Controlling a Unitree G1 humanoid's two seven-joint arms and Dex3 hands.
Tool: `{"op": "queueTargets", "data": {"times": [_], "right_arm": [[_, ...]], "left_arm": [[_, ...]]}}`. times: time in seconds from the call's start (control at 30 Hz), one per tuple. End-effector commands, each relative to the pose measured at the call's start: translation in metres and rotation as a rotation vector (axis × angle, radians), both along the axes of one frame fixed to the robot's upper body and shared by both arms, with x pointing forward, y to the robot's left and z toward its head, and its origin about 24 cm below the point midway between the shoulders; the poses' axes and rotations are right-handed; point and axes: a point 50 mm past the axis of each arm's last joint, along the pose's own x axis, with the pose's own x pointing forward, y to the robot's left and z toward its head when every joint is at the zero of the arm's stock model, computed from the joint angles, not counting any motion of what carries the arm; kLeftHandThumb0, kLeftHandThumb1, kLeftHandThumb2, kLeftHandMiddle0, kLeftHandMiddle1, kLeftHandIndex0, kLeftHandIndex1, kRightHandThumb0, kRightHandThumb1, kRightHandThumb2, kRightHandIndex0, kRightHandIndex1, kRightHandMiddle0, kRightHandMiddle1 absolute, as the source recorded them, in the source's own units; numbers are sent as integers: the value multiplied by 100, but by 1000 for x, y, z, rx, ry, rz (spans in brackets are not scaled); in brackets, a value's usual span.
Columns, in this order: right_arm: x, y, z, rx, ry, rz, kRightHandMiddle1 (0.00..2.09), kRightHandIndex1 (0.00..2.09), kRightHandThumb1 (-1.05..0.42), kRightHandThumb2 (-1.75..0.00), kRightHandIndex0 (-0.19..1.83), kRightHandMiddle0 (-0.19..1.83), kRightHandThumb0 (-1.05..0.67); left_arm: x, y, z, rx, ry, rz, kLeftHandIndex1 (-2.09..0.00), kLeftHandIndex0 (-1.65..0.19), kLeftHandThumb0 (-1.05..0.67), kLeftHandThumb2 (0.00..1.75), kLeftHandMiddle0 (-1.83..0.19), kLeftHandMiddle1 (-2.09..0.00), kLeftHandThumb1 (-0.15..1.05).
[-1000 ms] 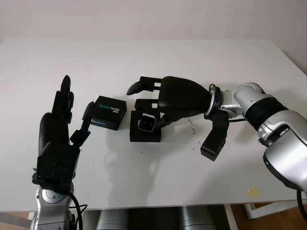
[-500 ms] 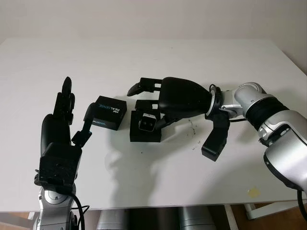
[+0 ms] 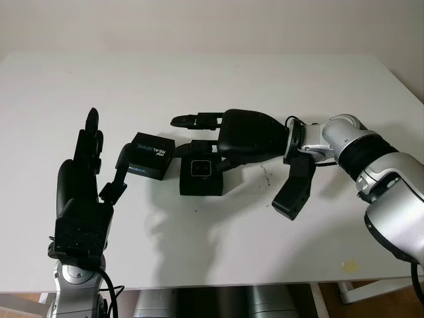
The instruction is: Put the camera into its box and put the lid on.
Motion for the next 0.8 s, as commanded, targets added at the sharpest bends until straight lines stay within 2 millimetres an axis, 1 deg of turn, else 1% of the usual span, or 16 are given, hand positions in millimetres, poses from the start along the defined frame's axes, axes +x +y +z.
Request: {"op": "queueTargets", "data": {"times": [0.0,0.2,0.3,0.4,0.47,0.53,0.6,0.7,0.77], "right_arm": [[3,-4,9,2,-26,-27,22,1,-88,-5,-3,7,-45],[6,-5,12,-6,-35,-58,17,2,-89,-6,-8,4,-47],[7,-6,15,5,-33,-80,14,4,-88,-5,-8,2,-52],[9,-8,20,85,24,-132,12,5,-87,-5,-7,1,-56],[10,-11,25,220,120,-193,11,5,-94,-8,-7,0,-61],[12,-16,28,396,259,-262,10,5,-101,-10,-6,0,-63],[14,-22,29,574,417,-317,8,5,-104,-16,-7,-2,-65],[16,-30,25,788,606,-358,8,5,-105,-29,-7,-2,-67],[15,-35,16,912,744,-376,7,5,-105,-34,-8,-3,-70]], "left_arm": [[-1,-1,3,5,-20,1,-6,-12,-58,40,-19,-5,105],[-1,-1,4,4,-20,2,-6,-12,-59,40,-19,-6,105],[-2,-1,4,7,-21,0,-6,-12,-58,41,-20,-6,105],[-2,-2,4,-3,-23,0,-6,-12,-59,40,-20,-6,105],[-2,-1,4,-4,-22,1,-6,-11,-59,40,-19,-6,105],[-2,0,4,3,-18,3,-5,-11,-60,41,-20,-6,105],[-1,1,4,3,-20,8,-6,-11,-60,41,-20,-6,105],[0,6,7,27,-28,16,-6,-12,-62,40,-22,-7,105],[2,12,16,65,-48,15,-7,-14,-60,39,-22,-7,105]]}}
